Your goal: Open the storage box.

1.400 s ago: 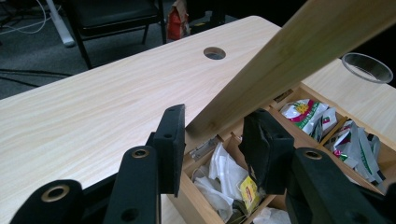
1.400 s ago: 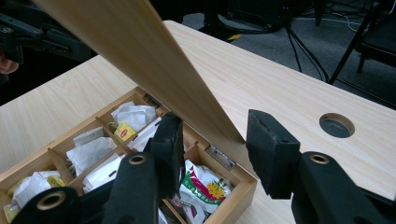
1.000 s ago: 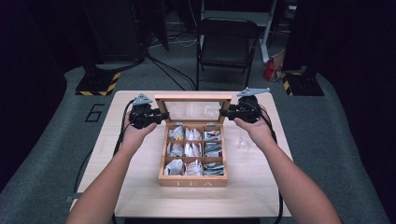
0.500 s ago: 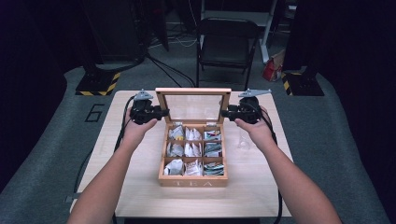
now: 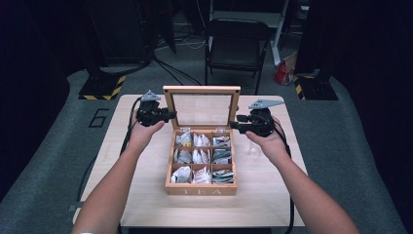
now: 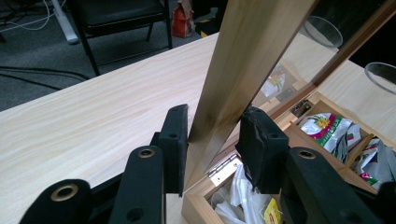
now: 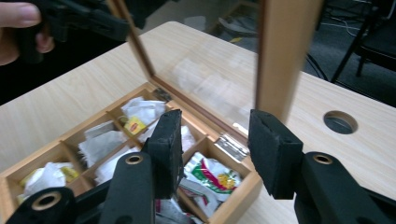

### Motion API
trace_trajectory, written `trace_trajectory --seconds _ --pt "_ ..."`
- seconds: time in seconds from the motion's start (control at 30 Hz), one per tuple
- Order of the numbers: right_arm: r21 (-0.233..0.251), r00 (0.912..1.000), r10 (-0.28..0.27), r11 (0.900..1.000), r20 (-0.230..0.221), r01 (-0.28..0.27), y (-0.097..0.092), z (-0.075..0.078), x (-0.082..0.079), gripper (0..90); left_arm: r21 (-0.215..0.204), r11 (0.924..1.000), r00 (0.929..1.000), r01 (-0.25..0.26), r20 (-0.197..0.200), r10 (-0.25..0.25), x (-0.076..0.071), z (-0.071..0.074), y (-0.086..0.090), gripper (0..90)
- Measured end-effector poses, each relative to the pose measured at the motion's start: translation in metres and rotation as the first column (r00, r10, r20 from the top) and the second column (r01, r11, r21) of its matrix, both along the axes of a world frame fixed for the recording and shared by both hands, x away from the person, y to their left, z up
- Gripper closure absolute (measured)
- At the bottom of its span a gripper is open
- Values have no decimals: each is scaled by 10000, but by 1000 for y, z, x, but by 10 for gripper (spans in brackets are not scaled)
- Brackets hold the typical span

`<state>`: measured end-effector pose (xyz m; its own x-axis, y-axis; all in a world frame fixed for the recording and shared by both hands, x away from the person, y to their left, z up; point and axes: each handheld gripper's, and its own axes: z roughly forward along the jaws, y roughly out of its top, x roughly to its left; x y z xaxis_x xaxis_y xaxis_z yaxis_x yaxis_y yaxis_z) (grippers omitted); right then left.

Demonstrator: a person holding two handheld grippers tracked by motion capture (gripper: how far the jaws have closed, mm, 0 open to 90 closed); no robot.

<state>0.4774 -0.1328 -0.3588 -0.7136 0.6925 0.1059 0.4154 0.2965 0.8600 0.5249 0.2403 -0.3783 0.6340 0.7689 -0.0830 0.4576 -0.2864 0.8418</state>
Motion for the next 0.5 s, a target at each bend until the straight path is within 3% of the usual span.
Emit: trace_trajectory --seconds 0.37,0.5 --pt "59 9989 457 9989 -138 -457 8 -5 -13 542 -291 9994 9998 -171 -102 168 13 -2 0 640" --pt "-18 9986 484 9988 -211 -485 7 -9 -14 542 -36 9999 9999 -121 -98 121 17 -1 -2 648"
